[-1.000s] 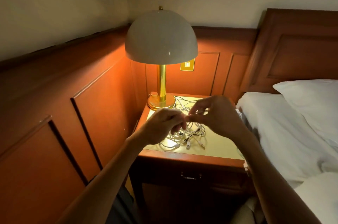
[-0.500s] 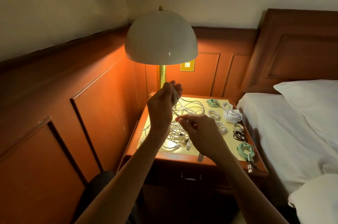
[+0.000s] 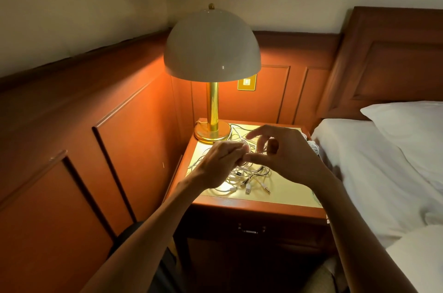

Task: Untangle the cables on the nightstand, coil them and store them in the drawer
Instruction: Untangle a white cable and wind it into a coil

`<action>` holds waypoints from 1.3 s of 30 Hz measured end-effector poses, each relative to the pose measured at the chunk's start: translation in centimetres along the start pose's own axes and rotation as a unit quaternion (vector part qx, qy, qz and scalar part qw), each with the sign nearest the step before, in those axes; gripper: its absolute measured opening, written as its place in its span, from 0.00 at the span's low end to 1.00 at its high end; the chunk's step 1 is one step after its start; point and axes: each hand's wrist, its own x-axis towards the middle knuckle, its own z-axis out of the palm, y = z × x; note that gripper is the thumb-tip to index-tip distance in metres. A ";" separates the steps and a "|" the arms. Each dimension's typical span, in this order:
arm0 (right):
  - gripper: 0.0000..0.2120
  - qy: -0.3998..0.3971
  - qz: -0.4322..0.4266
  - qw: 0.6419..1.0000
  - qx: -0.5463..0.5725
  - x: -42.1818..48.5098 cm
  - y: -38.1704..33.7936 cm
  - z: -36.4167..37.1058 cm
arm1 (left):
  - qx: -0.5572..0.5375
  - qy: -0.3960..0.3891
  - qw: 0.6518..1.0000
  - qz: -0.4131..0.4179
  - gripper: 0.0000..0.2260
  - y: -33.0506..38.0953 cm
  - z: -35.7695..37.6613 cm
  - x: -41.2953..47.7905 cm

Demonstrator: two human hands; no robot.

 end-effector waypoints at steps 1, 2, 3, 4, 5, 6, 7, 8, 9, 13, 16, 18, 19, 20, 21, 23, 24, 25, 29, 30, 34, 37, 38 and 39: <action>0.15 -0.006 -0.003 0.999 0.033 0.0 0.1 -0.1 | -0.032 -0.009 0.999 -0.024 0.17 0.3 0.0 0.0; 0.15 -0.008 -0.012 0.998 0.058 0.0 0.1 0.0 | -0.068 -0.018 0.996 -0.047 0.16 0.5 -0.1 0.0; 0.15 -0.012 -0.020 0.997 0.075 -0.1 0.2 0.0 | -0.104 -0.026 0.992 -0.065 0.15 0.6 -0.2 0.1; 0.15 -0.017 -0.027 0.996 0.084 -0.2 0.3 0.0 | -0.133 -0.033 0.988 -0.075 0.15 0.7 -0.3 0.2; 0.15 -0.018 -0.031 0.996 0.085 -0.2 0.4 0.1 | -0.153 -0.038 0.984 -0.079 0.15 0.8 -0.3 0.3; 0.14 -0.014 -0.033 0.996 0.083 -0.3 0.6 0.1 | -0.161 -0.041 0.983 -0.079 0.16 0.9 -0.3 0.3; 0.14 -0.003 -0.034 0.996 0.082 -0.4 0.8 0.2 | -0.158 -0.040 0.983 -0.081 0.17 0.9 -0.1 0.3; 0.13 0.010 -0.032 0.996 0.083 -0.4 1.0 0.3 | -0.139 -0.034 0.986 -0.081 0.19 0.9 0.0 0.3; 0.13 0.026 -0.031 0.996 0.085 -0.5 1.2 0.5 | -0.104 -0.023 0.991 -0.078 0.20 1.0 0.1 0.4; 0.08 0.102 -0.019 0.992 0.076 -0.9 1.4 1.1 | 0.029 0.086 0.996 0.004 0.19 1.1 1.4 0.6; 0.05 0.148 -0.031 0.987 0.053 -1.0 0.9 1.5 | 0.106 0.192 0.974 0.064 0.17 1.1 2.4 0.9; 0.05 0.173 -0.033 0.983 0.047 -0.9 0.6 1.6 | 0.139 0.236 0.958 0.086 0.16 1.0 2.8 1.2; 0.05 0.181 -0.032 0.982 0.046 -0.8 0.6 1.7 | 0.152 0.253 0.951 0.092 0.17 0.8 2.9 1.3; 0.04 0.186 -0.030 0.981 0.044 -0.8 0.5 1.7 | 0.163 0.267 0.945 0.095 0.18 0.6 3.0 1.4; 0.05 0.187 -0.027 0.981 0.044 -0.8 0.5 1.8 | 0.175 0.280 0.939 0.098 0.20 0.5 3.1 1.5; 0.06 0.188 -0.025 0.981 0.049 -0.7 0.3 1.8 | 0.207 0.315 0.920 0.107 0.23 0.3 3.1 1.5; 0.06 0.188 -0.026 0.980 0.053 -0.8 0.2 1.9 | 0.227 0.334 0.908 0.110 0.24 0.2 3.0 1.6; 0.05 0.189 -0.026 0.980 0.057 -0.8 0.0 1.9 | 0.246 0.348 0.898 0.111 0.24 0.0 2.7 1.6; 0.03 0.181 -0.001 0.982 0.061 -0.7 0.1 2.2 | 0.186 0.293 0.934 0.078 0.23 0.2 2.3 1.3; 0.02 0.177 0.001 0.983 0.057 -0.7 0.2 2.2 | 0.159 0.276 0.945 0.071 0.22 0.3 2.4 1.1; 0.02 0.162 0.020 0.984 0.070 -0.7 0.5 2.5 | 0.148 0.246 0.954 0.083 0.18 0.1 2.3 0.7; 0.03 0.097 0.022 0.994 0.052 -0.6 1.3 2.2 | 0.173 0.205 0.960 0.078 0.19 -0.5 2.0 0.6; 0.02 0.057 0.023 0.998 0.034 -0.4 1.8 1.7 | 0.177 0.180 0.965 0.071 0.20 -0.6 2.0 0.5; 0.01 0.016 0.014 1.000 0.013 -0.3 2.3 1.0 | 0.182 0.153 0.969 0.066 0.20 -0.7 2.1 0.4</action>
